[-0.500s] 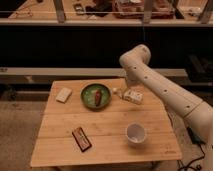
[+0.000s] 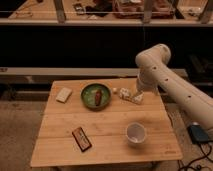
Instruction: Move the arm in a circular motion
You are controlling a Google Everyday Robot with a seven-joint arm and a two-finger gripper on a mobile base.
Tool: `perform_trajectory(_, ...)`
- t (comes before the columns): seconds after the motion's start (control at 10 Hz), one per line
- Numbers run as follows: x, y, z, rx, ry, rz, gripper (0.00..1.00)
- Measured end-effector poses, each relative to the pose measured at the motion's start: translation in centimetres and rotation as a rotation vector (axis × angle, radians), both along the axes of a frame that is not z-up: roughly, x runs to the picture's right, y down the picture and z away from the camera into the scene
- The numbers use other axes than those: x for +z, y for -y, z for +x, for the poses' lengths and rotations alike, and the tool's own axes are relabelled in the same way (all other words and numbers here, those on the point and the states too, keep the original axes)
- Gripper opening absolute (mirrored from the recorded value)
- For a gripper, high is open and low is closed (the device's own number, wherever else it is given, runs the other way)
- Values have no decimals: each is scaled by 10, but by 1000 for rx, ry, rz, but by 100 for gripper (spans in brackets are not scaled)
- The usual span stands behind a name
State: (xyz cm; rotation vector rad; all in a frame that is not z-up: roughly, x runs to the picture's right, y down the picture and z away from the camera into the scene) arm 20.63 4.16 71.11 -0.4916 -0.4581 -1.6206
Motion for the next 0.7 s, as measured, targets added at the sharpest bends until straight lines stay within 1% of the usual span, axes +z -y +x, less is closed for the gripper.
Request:
perform_trajectory(0.1,-24,-16,-1,8,12,-12,75)
perform_trajectory(0.2,-43,-32,-1,3,13,-22,75)
perform_trajectory(0.3,-58,-45,-1,-3,8,-31,75)
perform_trajectory(0.4,-77,-68,-2,-15,-3,-48,75)
perform_trajectory(0.5,-88,-85,-7,-29,-8,-61,75)
perform_trajectory(0.6,-95,-102,-18,-48,0,-75,75)
perform_trajectory(0.7,-100,-124,-46,-87,38,-86,75)
